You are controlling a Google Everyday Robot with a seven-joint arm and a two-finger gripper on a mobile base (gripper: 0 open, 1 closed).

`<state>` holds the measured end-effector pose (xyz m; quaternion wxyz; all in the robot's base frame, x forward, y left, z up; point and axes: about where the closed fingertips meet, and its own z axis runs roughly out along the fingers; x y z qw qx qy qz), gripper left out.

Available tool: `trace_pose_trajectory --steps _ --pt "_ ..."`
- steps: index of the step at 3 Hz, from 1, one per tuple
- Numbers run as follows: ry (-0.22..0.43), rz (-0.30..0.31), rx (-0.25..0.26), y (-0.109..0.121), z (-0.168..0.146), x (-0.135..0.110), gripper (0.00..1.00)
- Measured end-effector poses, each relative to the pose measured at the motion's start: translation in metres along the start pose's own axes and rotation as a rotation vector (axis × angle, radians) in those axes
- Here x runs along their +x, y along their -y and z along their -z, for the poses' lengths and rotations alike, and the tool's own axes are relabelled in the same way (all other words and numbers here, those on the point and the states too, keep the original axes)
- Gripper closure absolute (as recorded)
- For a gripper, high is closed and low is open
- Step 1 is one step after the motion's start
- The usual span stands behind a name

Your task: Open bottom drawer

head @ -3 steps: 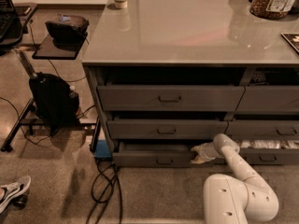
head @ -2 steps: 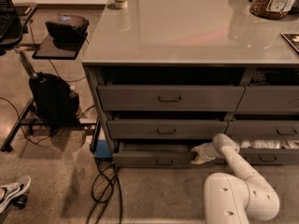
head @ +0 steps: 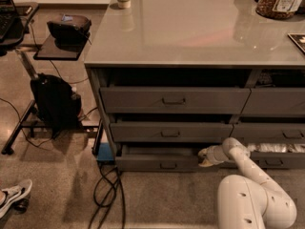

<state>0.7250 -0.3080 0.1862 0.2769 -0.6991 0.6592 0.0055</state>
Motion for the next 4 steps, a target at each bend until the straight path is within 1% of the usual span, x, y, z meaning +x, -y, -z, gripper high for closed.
trace_pose_trajectory --steps 2,3,4 --pt "0.008 -0.006 -0.019 -0.025 0.008 0.002 1.0" --pt "0.008 -0.006 -0.019 -0.025 0.008 0.002 1.0" --pt "0.008 0.019 -0.037 -0.044 0.009 0.0 1.0"
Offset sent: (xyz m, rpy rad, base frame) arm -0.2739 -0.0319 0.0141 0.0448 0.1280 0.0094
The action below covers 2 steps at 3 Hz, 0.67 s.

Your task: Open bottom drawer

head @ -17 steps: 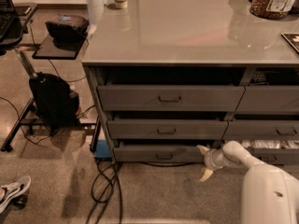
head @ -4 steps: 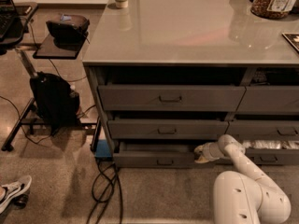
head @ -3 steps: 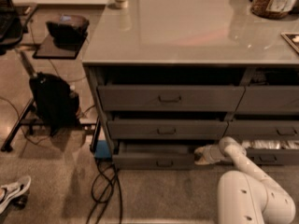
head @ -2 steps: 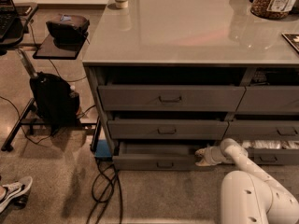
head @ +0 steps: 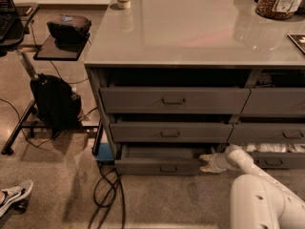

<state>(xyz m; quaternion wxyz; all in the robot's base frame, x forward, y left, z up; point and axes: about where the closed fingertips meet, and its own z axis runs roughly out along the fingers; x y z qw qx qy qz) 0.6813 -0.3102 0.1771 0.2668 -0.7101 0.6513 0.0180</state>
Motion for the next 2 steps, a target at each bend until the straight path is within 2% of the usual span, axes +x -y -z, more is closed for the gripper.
trace_pose_trajectory --steps 1,2 --pt "-0.007 0.034 0.021 -0.0043 0.0127 0.0008 1.0" --pt "-0.007 0.034 0.021 -0.0042 0.0135 0.0005 1.0"
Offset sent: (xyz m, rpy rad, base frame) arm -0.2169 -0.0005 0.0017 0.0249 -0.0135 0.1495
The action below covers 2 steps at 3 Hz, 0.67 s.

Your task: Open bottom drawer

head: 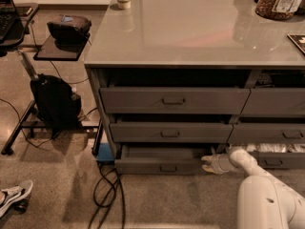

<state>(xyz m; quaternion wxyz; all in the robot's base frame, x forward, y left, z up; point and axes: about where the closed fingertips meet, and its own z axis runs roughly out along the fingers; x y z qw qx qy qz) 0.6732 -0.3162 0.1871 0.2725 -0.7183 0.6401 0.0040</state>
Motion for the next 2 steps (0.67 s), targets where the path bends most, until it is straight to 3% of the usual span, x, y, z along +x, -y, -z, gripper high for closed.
trace_pose_trajectory --steps 1,2 --pt "0.0 0.0 0.0 0.001 0.002 -0.001 1.0" --pt "0.006 0.003 -0.008 -0.013 0.004 -0.002 1.0"
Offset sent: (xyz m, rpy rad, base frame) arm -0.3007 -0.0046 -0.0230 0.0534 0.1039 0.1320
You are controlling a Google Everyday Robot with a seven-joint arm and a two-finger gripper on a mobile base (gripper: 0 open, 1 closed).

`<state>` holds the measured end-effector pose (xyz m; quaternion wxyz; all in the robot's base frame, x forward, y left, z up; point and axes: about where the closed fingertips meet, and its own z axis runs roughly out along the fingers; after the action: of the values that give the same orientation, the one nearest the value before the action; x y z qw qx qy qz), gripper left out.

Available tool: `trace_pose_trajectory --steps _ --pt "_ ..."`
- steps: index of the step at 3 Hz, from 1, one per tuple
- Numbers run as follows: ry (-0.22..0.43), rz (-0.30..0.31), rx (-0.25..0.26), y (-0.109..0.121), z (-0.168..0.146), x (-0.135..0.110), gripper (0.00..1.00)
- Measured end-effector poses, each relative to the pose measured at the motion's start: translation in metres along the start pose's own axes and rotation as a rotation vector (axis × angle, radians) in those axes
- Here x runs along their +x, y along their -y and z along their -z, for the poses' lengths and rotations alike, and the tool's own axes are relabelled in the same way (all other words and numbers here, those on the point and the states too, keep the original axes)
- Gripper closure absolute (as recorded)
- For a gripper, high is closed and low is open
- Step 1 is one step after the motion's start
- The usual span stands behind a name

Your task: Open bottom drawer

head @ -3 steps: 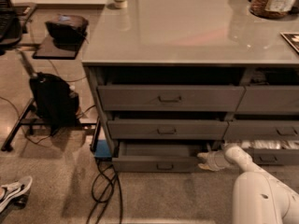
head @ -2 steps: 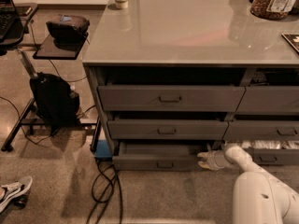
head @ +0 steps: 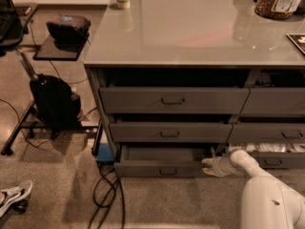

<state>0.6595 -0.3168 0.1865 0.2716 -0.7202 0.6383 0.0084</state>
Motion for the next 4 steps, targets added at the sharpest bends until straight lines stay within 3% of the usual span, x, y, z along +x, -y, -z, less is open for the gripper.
trace_pose_trajectory --steps 4 --pt "0.012 0.03 -0.017 -0.026 0.012 -0.005 1.0"
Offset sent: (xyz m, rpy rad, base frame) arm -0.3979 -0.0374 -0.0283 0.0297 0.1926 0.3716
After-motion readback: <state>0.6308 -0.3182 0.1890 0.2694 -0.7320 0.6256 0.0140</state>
